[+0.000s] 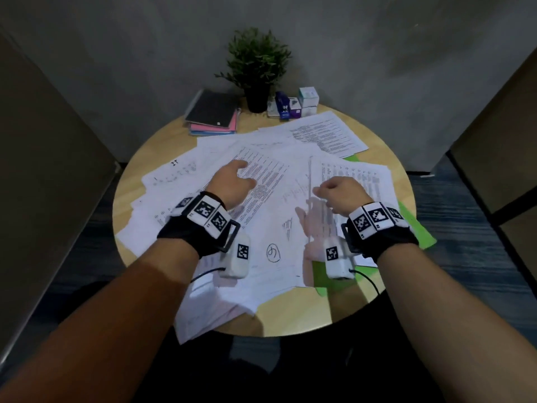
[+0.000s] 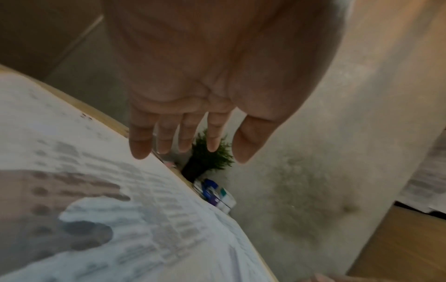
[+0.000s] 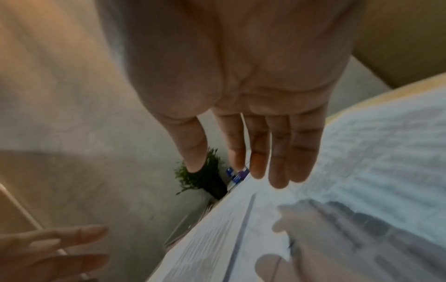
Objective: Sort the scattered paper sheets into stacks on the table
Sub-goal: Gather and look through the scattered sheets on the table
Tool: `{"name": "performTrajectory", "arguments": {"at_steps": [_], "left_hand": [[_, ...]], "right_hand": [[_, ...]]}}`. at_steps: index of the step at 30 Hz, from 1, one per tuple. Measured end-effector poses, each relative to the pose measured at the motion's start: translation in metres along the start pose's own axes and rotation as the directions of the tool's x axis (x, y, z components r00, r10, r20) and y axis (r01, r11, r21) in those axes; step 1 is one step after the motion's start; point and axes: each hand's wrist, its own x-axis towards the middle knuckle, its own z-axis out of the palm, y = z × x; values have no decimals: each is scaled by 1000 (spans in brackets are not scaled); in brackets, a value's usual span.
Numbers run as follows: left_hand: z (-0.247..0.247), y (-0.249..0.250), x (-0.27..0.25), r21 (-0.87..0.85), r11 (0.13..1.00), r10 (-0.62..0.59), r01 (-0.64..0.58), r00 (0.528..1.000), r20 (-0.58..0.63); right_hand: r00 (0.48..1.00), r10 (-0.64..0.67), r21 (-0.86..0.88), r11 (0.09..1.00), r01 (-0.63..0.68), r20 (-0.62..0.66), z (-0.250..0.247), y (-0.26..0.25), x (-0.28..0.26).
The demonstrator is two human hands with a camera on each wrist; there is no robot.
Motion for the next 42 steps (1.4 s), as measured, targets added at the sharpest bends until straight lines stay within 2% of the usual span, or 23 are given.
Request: {"name": "performTrajectory", "arguments": {"at_steps": [4,7,11,17,21,23,25,28,31,35,39,42], "left_hand": [[-29,-36,11,56,995,-81,82,997,-19],[-37,-61,18,147,981,-129,124,991,24],[-37,-86,21,241,954,-208,175,971,116],[-32,-101,20,272,955,-177,120,965,194],[-33,-111,17,176,975,-158,135,979,126],[-34,-118,15,111,982,-165,156,983,83],[-38,-127,13,20,985,-172,172,984,36],[-47,-134,10,-116,978,-173,171,985,-11],[-60,-132,5,-311,945,-127,104,990,-56],[-71,-125,-6,-576,817,-48,-11,995,-86],[-75,-130,-14,-706,706,-29,-61,993,-114],[-74,-137,-20,-739,672,-61,-44,992,-114]], "right_hand": [[990,49,102,993,-63,131,43,-33,3],[981,107,74,990,-121,163,67,-47,10],[968,215,35,975,-221,128,87,-57,20],[970,222,47,973,-227,96,101,-58,30],[979,200,81,976,-203,46,105,-59,34],[993,106,-21,994,-107,-54,105,-63,32],[987,-32,-30,999,27,-156,103,-68,27],[969,-169,123,974,192,-179,89,-67,16],[955,-255,230,930,286,-154,73,-66,1],[952,-296,438,848,298,-74,64,-74,-20],[964,-250,471,842,264,-92,72,-77,-18],[970,-212,495,834,244,-120,82,-77,-13]]}}
